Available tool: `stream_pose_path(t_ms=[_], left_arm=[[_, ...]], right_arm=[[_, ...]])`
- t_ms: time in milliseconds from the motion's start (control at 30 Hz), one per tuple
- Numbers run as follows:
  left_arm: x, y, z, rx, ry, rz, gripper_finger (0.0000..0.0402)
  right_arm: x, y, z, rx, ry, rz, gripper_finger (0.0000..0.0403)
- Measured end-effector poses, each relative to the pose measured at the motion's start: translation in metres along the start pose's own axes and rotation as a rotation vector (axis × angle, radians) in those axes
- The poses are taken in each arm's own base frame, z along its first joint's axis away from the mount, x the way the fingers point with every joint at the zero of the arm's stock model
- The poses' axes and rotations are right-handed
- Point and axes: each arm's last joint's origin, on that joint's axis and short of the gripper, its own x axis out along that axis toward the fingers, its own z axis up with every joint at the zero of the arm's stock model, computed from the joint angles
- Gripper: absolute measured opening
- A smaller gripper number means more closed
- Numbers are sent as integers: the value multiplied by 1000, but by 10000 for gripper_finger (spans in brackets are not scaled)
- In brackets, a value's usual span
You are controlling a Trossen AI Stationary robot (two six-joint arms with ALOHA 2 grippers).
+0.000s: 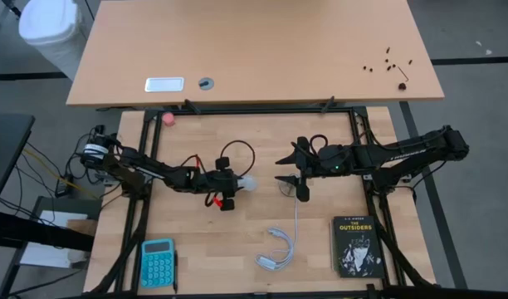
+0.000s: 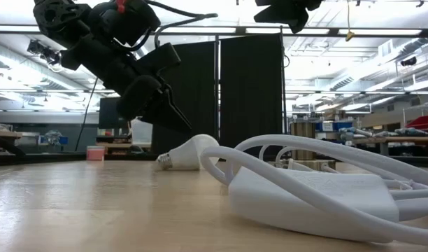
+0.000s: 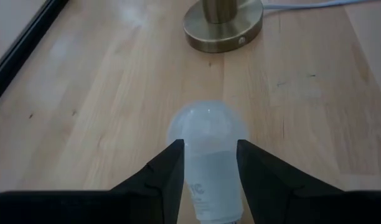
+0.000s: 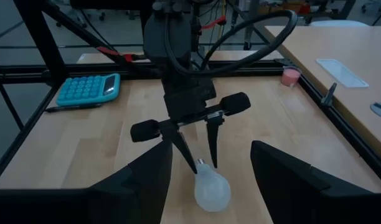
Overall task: Screw lightbulb
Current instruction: Insert the white lightbulb into the silver lamp
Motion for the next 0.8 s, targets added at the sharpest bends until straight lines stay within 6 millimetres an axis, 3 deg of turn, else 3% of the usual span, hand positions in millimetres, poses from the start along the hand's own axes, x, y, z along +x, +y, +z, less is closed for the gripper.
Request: stream_pose_path(t_ms=[500, 800], left_arm=[[0, 1, 0, 1, 3, 26, 152], [-22, 12, 12, 12, -28, 72, 152]], right_arm=[[0, 0, 0, -4, -1, 0, 229], [0, 0, 2, 3, -18, 1, 229]])
